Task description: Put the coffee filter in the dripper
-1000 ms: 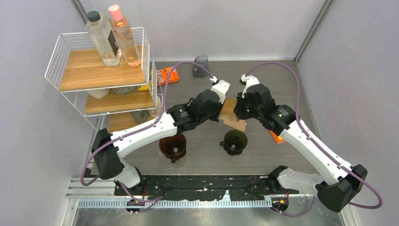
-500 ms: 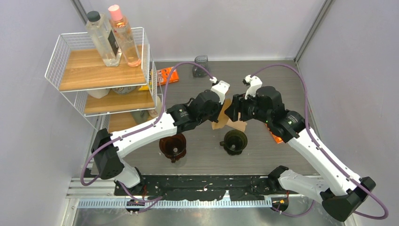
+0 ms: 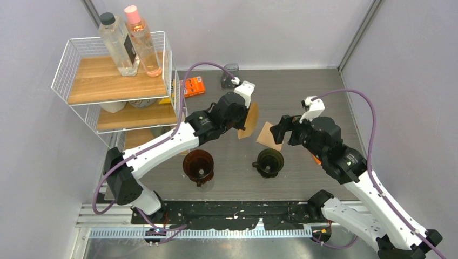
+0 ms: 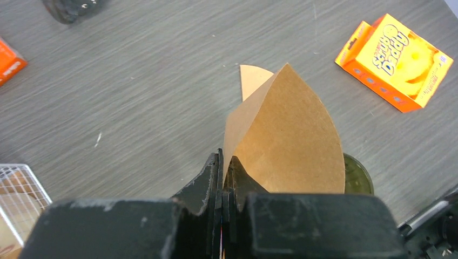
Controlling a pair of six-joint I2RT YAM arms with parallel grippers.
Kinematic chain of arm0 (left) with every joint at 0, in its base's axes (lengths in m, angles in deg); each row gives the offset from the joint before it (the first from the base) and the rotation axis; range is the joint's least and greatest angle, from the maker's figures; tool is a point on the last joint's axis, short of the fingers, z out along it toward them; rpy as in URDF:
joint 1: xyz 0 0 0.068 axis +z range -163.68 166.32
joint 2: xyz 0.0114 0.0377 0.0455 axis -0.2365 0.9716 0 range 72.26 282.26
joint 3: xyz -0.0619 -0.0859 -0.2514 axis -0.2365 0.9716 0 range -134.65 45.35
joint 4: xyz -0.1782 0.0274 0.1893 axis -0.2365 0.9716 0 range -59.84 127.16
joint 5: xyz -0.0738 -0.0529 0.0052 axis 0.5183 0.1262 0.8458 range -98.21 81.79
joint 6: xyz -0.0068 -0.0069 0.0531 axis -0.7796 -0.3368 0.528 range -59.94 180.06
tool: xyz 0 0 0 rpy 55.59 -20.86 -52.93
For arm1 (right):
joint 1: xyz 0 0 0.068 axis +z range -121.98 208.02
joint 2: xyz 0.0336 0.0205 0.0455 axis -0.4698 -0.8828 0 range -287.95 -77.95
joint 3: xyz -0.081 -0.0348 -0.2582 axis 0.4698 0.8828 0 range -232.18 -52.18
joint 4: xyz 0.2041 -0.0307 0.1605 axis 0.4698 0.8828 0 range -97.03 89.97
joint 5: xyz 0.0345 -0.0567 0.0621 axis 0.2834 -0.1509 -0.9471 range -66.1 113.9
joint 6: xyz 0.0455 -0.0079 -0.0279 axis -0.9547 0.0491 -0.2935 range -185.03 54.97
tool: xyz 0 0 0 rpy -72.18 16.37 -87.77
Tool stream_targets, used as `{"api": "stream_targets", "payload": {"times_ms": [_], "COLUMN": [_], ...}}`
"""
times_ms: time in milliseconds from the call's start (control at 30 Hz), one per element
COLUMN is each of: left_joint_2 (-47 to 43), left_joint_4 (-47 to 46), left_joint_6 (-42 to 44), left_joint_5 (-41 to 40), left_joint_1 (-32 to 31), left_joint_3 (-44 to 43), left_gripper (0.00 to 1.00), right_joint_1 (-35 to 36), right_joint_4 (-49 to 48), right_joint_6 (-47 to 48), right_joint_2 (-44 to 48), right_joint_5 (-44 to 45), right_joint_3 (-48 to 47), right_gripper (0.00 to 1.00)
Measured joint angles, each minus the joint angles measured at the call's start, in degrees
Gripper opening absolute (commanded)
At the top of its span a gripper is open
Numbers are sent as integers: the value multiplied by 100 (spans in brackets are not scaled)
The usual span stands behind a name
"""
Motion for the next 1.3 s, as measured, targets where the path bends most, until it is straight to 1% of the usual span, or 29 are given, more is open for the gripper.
{"api": "stream_targets", "payload": {"times_ms": [167,300,433,533,733,833,1000,1167,1300], "left_joint_2": [-7,-79,-442,-1016,-2310,-2706,-2846,-2885,-2830], "left_joint_4": [299,752,1309,1729,2645,3237,4251,4621,4750], "left_joint_6": [-24,-22,-46,-151,-468,-603,-765,-793,-809], "left_joint_5": [4,2,50,243,616,741,914,1252,1427], "left_joint_1": [341,511,557,555,551,551,551,551,551], "left_joint_3": [-131,-304,-472,-466,-389,-326,-229,138,247], "left_gripper": [0,0,0,0,0,0,0,0,0], "right_joint_1": [-85,-461,-1049,-1357,-1467,-1475,-1475,-1475,-1475], "right_joint_4": [129,151,142,48,55,15,-31,-50,-68], "right_joint_6": [-170,-254,-256,-256,-258,-256,-256,-256,-256], "right_joint_2": [269,70,-378,-750,-1222,-1268,-1266,-1266,-1266], "right_joint_5": [802,992,804,509,98,0,-79,-94,-92], "right_joint_3": [343,479,603,863,1113,1113,1115,1130,1132], "right_gripper": [95,96,96,95,95,96,96,95,96]}}
